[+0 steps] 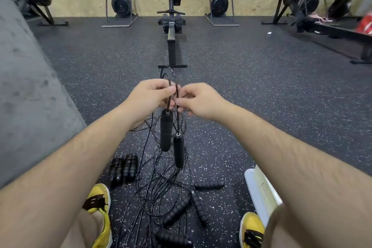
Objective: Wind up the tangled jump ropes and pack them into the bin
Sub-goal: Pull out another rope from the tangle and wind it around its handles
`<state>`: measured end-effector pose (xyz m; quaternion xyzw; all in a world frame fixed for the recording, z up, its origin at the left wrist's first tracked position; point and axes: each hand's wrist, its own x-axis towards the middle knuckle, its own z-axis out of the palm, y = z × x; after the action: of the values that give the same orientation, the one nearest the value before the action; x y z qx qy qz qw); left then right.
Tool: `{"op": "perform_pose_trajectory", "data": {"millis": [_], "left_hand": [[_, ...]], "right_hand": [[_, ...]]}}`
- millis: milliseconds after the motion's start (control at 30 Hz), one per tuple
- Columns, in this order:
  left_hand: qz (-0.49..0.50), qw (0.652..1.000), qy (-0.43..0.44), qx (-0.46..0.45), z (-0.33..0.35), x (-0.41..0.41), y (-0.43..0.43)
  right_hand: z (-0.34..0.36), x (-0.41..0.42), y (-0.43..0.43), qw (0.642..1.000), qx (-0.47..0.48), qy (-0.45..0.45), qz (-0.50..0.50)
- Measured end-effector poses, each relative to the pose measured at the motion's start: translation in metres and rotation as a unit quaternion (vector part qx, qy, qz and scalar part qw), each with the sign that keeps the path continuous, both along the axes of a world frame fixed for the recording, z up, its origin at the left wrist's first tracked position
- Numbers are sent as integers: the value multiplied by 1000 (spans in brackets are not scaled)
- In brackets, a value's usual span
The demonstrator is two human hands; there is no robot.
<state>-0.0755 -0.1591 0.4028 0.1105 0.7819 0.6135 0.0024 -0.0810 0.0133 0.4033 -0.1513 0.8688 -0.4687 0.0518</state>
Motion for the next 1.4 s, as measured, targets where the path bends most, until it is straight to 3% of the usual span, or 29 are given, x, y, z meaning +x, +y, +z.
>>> {"op": "perform_pose_trajectory", "data": {"millis": [167,367,467,600,700,800,933,1100,1167,1200,1267,1300,1400], "left_hand": [[-2,998,-36,-42,-23,2,3],[-13,998,-44,-50,-40,5,13],[-1,997,-25,-70,-38,6,15],[21,995,25,-93,-23,3,12],[36,998,25,-43,-11,1,9],[46,999,16,12,1,2,8],[53,996,-12,72,9,0,5],[71,990,-39,114,12,-6,-2],[104,993,-40,24,11,-7,-11],[139,985,-7,-99,11,-7,-17],[208,900,122,-362,11,-6,-31],[186,869,194,-415,13,-2,-34],[-46,845,295,-444,10,5,-33]], "right_hand": [[15,-2,-8,988,-138,40,-64],[19,-3,-10,981,-169,59,-72],[19,-5,-7,985,-143,63,-72],[12,-4,8,998,-6,-13,-67],[4,8,14,994,32,-98,18],[-14,14,8,990,4,-116,78],[-33,15,-7,990,-70,-100,71],[-25,6,-6,991,-68,-89,73],[-20,3,-2,992,-41,-90,79],[-16,3,1,992,-27,-95,81],[-8,2,7,992,27,-90,88],[-4,3,9,990,59,-85,92],[5,4,10,985,105,-85,106]]}}
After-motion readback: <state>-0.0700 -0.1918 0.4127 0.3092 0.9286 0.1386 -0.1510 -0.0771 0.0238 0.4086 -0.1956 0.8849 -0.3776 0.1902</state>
